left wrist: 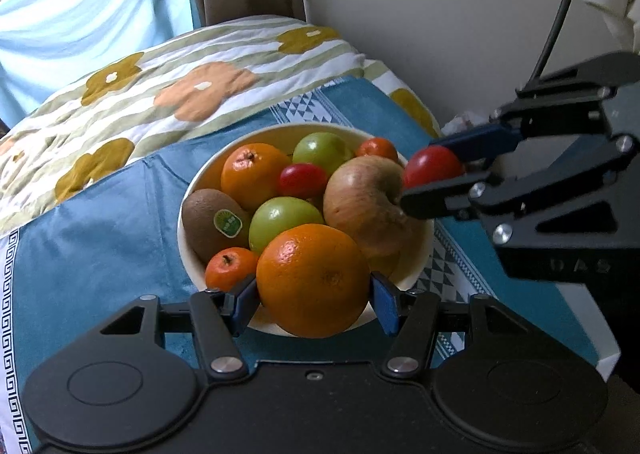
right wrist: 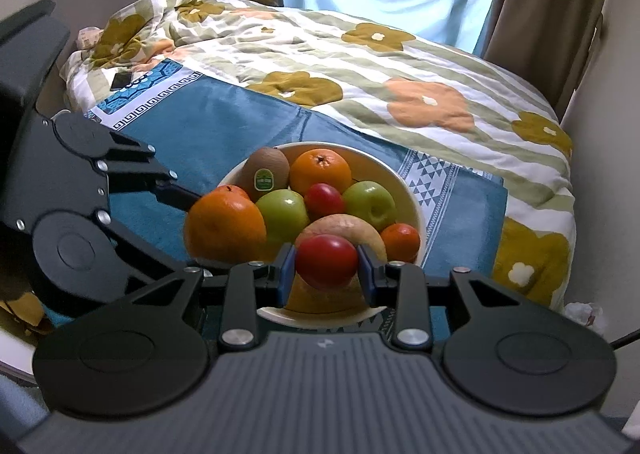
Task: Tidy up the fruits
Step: 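Carry the mandarin into the bowl and open the left tool while the right tool releases the tomato there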
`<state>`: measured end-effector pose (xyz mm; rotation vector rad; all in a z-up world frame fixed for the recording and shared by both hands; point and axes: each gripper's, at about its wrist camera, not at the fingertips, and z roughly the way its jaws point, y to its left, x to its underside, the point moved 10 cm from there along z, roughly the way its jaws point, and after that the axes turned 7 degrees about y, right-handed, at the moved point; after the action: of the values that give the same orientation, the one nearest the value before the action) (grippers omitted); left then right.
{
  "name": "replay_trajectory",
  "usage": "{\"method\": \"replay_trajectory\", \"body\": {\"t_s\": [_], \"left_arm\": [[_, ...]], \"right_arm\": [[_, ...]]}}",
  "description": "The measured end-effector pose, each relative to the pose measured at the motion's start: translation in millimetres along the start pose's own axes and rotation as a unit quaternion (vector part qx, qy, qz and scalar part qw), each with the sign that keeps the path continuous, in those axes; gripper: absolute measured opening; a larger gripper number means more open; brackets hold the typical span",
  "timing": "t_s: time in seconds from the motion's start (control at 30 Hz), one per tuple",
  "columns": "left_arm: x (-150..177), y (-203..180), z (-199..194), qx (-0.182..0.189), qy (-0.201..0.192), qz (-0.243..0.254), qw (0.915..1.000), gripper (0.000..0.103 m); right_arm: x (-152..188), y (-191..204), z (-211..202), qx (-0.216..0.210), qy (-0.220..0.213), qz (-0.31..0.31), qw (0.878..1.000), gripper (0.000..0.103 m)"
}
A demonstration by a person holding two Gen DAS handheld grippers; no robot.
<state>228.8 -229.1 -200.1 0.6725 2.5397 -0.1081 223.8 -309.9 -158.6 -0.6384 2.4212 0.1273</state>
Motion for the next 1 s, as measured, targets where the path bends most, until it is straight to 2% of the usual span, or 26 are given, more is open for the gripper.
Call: {"method": "replay_trajectory", "body": {"t_s": [0.07,0.13,0.33,0.6,0.77,1.0], "left_arm": [[-3,0,-7,-0.011,-0.017,0.008,0.9998,0.082],[-7,2,-16,-0.018,-0.032,0.012,0.9993,0.087],[-9,13,-30,-0.027,-0.037,0.0,0.9989,0.087],[4,41,-49,-0.036,-0.037,-0.039,0.9979,0.087],[15,60,-57,-0.052,-0.033,-0.064,0.9961,0.087],[26,83,-64,-0.069,-0.031,-0.101,0.9921,0.087]], "right_arm": [[1,-2,0,0.001,-0.001,0.003,1.0,0.048],[1,-3,0,0.001,-0.002,0.005,1.0,0.048],[-4,-1,-2,-0.001,-0.006,0.006,1.0,0.048],[-23,8,-1,-0.013,-0.016,-0.002,1.0,0.048],[-40,12,10,-0.028,-0.02,0.0,0.999,0.048],[-62,31,42,-0.038,-0.018,-0.036,0.998,0.048]]}}
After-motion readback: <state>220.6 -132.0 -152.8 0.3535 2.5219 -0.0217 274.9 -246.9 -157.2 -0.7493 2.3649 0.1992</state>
